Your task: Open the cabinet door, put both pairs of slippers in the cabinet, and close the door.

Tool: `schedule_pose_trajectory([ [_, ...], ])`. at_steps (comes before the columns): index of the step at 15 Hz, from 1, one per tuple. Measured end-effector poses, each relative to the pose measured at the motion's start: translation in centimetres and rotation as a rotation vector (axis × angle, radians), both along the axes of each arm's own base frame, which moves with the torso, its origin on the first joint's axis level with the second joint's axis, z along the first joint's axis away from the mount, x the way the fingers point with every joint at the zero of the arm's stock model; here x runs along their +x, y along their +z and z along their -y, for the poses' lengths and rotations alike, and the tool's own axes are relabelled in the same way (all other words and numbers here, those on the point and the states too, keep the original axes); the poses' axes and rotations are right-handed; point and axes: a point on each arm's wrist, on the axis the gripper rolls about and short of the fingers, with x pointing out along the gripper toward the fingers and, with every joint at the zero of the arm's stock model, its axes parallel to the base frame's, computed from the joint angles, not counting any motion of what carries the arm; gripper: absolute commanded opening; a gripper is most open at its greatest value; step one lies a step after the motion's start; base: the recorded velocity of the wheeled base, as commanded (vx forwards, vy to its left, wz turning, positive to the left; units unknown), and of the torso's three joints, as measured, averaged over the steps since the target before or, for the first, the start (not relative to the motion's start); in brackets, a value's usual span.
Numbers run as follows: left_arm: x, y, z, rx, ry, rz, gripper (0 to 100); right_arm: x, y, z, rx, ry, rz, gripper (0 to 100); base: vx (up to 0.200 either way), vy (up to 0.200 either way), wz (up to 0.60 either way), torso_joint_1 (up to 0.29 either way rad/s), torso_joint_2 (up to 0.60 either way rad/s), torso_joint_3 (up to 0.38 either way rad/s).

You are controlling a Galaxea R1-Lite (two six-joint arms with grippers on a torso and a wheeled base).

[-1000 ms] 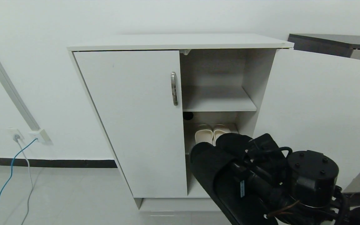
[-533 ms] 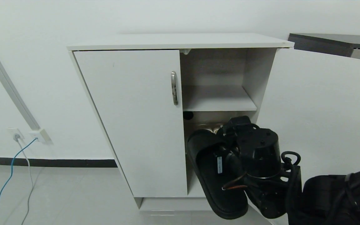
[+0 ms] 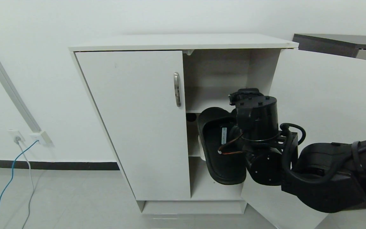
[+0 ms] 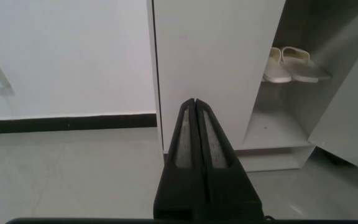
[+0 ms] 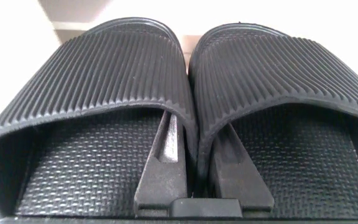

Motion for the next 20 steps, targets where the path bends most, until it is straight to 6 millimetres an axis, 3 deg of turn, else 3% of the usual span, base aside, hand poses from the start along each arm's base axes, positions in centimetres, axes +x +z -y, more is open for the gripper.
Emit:
schedule_pose_trajectory([
  [13,0.00,0.00,0.00,-0.001,0.000,0.000,0,0.33,-0.18,-0.04,-0.004,-0.003,-0.005,0,0.185,0.000,0.00,0.002,0.00,0.003],
  [20,0.00,0.00,0.00,-0.002,0.001,0.000,0,0.78,0.03,-0.09,0.004,-0.007,0.000,0,0.000,0.000,0.00,0.000,0.00,0.000],
])
